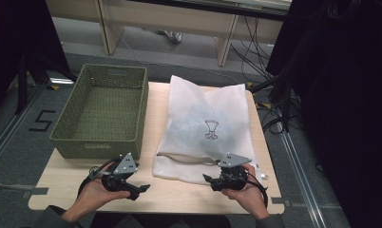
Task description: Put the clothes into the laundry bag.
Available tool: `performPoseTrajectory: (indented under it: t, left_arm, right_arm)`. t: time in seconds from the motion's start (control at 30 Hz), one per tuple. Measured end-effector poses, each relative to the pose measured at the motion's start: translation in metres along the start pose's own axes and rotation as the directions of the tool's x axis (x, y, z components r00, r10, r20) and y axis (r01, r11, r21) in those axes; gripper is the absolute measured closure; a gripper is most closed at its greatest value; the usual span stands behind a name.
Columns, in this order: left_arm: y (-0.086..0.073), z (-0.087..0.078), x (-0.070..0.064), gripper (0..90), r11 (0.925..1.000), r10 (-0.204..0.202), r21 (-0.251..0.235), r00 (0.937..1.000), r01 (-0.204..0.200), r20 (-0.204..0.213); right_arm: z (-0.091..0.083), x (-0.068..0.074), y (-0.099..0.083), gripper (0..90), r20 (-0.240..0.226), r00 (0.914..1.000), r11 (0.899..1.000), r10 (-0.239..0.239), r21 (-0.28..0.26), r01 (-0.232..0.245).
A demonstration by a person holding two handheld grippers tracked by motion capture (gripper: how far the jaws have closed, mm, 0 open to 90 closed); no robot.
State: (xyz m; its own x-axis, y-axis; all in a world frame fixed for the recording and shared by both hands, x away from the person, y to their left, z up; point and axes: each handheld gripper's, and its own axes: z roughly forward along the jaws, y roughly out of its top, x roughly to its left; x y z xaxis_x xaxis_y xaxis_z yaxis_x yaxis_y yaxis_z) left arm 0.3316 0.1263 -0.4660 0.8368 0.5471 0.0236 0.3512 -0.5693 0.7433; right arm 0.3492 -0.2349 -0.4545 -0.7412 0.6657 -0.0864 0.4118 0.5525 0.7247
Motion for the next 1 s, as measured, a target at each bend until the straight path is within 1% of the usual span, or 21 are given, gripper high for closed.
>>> performPoseTrajectory:
  t: [0.03,0.07,0.13,0.17,0.2,0.23,0.27,0.3,0.43,0.47,0.5,0.53,0.57,0.6,0.67,0.7,0.77,0.8,0.87,0.97,1.0]
  left_arm:
    - [0.000,0.001,-0.001,17.2,1.0000,-0.006,0.003,1.0000,0.006,0.000]
    - [0.001,0.001,-0.002,17.2,1.0000,-0.002,0.000,1.0000,0.002,0.006]
    - [0.001,0.001,-0.004,17.2,1.0000,-0.003,0.000,1.0000,0.003,0.007]
    - [0.001,0.001,-0.006,17.2,0.9999,-0.011,-0.003,0.9998,0.011,0.016]
    - [0.002,0.001,-0.007,17.2,1.0000,-0.008,-0.001,0.9999,0.008,0.010]
    - [0.002,0.001,-0.008,17.2,1.0000,-0.006,-0.005,0.9998,0.006,0.020]
    - [0.003,0.001,-0.010,17.1,0.9999,-0.007,-0.007,0.9999,0.007,0.015]
    - [0.003,0.001,-0.010,17.1,0.9999,-0.007,-0.007,0.9999,0.007,0.015]
    - [0.004,0.002,-0.021,17.2,0.9999,0.012,0.004,0.9990,-0.012,0.043]
    - [0.004,0.003,-0.023,17.2,0.9999,0.011,0.005,0.9989,-0.011,0.046]
    - [0.004,0.004,-0.025,17.2,0.9999,0.010,0.007,0.9989,-0.010,0.046]
    - [0.005,0.004,-0.025,17.2,0.9993,0.032,0.020,0.9980,-0.033,0.054]
    - [0.004,0.006,-0.027,17.2,0.9997,0.018,0.013,0.9982,-0.019,0.057]
    - [0.004,0.007,-0.027,17.2,0.9994,0.028,0.017,0.9978,-0.029,0.060]
    - [0.004,0.009,-0.027,17.1,0.9992,0.024,0.030,0.9985,-0.025,0.049]
    - [0.004,0.010,-0.027,17.1,0.9991,0.025,0.033,0.9979,-0.027,0.059]
    - [0.004,0.009,-0.027,17.1,0.9992,0.023,0.032,0.9979,-0.025,0.060]
    - [0.005,0.009,-0.027,17.1,0.9993,0.023,0.029,0.9981,-0.025,0.057]
    - [0.004,0.009,-0.027,17.1,0.9996,0.016,0.022,0.9984,-0.017,0.055]
    - [0.004,0.009,-0.025,17.1,0.9991,0.025,0.033,0.9987,-0.026,0.045]
    - [0.004,0.009,-0.025,17.1,0.9993,0.020,0.029,0.9988,-0.021,0.045]
  right_arm:
    - [-0.001,0.002,0.000,30.0,0.000,1.0000,1.000,0.009,-0.001,-0.009]
    - [-0.001,0.002,0.000,29.9,0.001,1.0000,1.000,-0.009,-0.008,0.009]
    - [-0.003,0.004,-0.002,29.8,-0.005,1.0000,1.000,0.002,0.000,-0.002]
    - [-0.003,0.004,-0.003,29.7,-0.001,0.9999,1.000,-0.012,0.003,0.012]
    - [-0.003,0.005,-0.004,29.6,-0.007,1.0000,1.000,0.001,0.008,-0.001]
    - [-0.004,0.005,-0.004,29.5,-0.013,0.9999,1.000,-0.002,0.015,0.003]
    - [-0.005,0.007,-0.005,29.3,-0.011,0.9998,1.000,0.019,0.017,-0.019]
    - [-0.005,0.006,-0.006,29.2,-0.014,0.9999,1.000,-0.003,0.011,0.004]
    - [-0.008,0.011,-0.009,28.7,-0.029,0.9995,1.000,0.011,0.027,-0.010]
    - [-0.008,0.012,-0.010,28.6,-0.030,0.9995,1.000,0.007,0.031,-0.006]
    - [-0.008,0.013,-0.010,28.5,-0.032,0.9994,1.000,-0.012,0.028,0.013]
    - [-0.009,0.014,-0.011,28.5,-0.036,0.9992,0.999,-0.015,0.032,0.016]
    - [-0.009,0.016,-0.011,28.5,-0.041,0.9991,0.999,-0.010,0.045,0.011]
    - [-0.009,0.016,-0.012,28.5,-0.042,0.9990,0.999,-0.019,0.043,0.020]
    - [-0.009,0.017,-0.012,28.4,-0.054,0.9984,0.999,-0.014,0.051,0.017]
    - [-0.009,0.019,-0.013,28.4,-0.048,0.9988,0.998,-0.004,0.055,0.007]
    - [-0.008,0.017,-0.013,28.4,-0.046,0.9980,0.998,-0.043,0.053,0.045]
    - [-0.008,0.017,-0.013,28.4,-0.042,0.9978,0.997,-0.050,0.050,0.052]
    - [-0.008,0.018,-0.013,28.4,-0.048,0.9985,0.998,-0.024,0.060,0.027]
    - [-0.008,0.018,-0.013,28.4,-0.047,0.9987,0.998,-0.023,0.060,0.025]
    - [-0.009,0.019,-0.013,28.4,-0.046,0.9988,0.998,-0.018,0.063,0.021]
